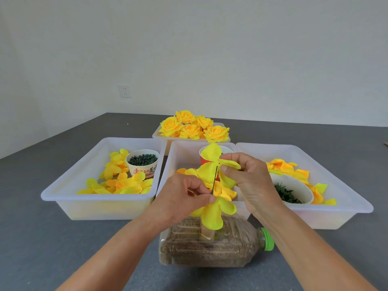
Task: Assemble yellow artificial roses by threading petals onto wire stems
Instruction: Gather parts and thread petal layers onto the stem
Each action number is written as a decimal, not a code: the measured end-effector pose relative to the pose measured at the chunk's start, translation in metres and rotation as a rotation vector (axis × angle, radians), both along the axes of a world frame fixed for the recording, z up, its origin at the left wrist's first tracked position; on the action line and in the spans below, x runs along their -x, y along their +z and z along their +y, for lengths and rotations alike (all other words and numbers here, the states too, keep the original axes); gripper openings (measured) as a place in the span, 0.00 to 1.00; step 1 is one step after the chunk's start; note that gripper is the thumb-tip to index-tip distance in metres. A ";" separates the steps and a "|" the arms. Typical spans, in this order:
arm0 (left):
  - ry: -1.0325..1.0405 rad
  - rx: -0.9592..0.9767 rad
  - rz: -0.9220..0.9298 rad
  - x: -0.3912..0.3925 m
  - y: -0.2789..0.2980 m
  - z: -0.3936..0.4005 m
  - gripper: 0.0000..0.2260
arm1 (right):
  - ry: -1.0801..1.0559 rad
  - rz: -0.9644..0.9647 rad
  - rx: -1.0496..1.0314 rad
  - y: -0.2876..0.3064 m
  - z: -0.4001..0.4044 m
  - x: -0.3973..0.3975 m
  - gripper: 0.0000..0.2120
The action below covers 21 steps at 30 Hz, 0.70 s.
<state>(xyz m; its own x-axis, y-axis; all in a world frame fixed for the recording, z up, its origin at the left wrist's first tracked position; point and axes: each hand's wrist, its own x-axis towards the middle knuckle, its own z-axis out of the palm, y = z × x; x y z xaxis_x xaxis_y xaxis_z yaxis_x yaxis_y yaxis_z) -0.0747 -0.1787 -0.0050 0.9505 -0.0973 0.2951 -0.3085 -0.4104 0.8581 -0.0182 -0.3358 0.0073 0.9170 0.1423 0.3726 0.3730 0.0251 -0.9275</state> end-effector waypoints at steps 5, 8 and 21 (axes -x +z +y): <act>-0.004 -0.010 -0.008 0.000 0.000 0.000 0.05 | 0.089 0.003 -0.083 0.001 -0.001 0.007 0.10; -0.001 -0.016 -0.006 -0.001 0.000 0.001 0.05 | 0.103 0.017 -0.108 0.002 -0.001 0.011 0.06; 0.001 -0.022 -0.005 -0.001 -0.001 0.002 0.06 | 0.165 -0.020 -0.181 0.005 -0.002 0.017 0.08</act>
<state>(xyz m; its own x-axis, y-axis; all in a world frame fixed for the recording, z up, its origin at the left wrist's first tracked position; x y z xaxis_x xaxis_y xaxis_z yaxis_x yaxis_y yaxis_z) -0.0735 -0.1770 -0.0062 0.9492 -0.1031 0.2975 -0.3122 -0.4294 0.8474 -0.0350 -0.3378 0.0121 0.8792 0.2189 0.4233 0.3680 0.2526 -0.8949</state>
